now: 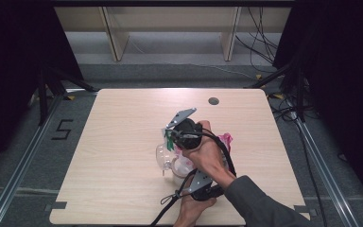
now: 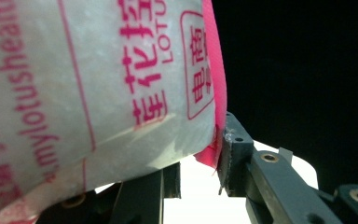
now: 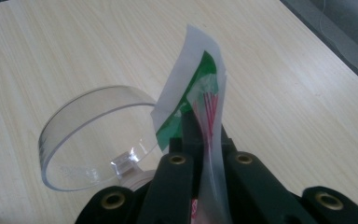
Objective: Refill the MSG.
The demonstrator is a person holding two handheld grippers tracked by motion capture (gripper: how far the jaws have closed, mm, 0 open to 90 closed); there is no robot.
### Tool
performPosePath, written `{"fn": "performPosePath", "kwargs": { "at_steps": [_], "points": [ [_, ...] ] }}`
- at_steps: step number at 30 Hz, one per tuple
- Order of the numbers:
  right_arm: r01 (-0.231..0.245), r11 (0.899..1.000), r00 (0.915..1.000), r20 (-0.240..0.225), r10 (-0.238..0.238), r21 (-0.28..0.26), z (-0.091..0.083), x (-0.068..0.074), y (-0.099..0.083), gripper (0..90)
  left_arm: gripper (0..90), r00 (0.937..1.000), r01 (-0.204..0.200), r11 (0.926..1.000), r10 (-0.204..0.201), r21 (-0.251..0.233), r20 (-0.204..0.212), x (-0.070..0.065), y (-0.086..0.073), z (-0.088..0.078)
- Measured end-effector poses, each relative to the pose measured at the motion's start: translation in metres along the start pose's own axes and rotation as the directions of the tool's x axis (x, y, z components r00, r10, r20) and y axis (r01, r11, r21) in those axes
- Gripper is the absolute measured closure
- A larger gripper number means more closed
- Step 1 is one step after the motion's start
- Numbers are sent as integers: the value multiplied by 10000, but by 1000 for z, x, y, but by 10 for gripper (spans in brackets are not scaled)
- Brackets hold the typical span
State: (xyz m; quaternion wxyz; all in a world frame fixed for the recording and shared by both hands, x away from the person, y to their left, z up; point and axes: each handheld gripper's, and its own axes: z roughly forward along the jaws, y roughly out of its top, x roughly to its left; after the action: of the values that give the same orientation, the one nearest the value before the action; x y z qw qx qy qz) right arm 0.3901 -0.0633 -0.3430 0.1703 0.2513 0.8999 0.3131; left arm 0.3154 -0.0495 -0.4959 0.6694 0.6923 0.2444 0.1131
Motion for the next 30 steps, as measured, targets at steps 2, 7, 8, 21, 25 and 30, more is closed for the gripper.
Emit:
{"fn": "performPosePath", "kwargs": {
  "at_steps": [2,7,8,21,25,30],
  "points": [
    [-149,9998,9999,41,148,98,-2,0,0,900,731,10000,-6,10000,6,-21,9,0,0,0],
    [-187,9998,9998,83,186,81,0,0,0,900,731,10000,-13,10000,13,12,3,0,0,0],
    [-94,9999,9999,50,94,61,0,0,0,900,731,10000,-15,10000,15,-4,4,0,0,0],
    [-232,9997,9997,-14,232,13,0,1,0,900,732,9999,-137,9999,136,52,38,2,1,-1],
    [-93,9997,10000,9,92,209,1,0,0,900,731,9998,-198,9998,197,50,92,0,1,0],
    [-87,9998,10000,-31,88,183,2,-1,0,900,731,9997,-247,9997,247,50,18,-1,1,0]
  ]
}}
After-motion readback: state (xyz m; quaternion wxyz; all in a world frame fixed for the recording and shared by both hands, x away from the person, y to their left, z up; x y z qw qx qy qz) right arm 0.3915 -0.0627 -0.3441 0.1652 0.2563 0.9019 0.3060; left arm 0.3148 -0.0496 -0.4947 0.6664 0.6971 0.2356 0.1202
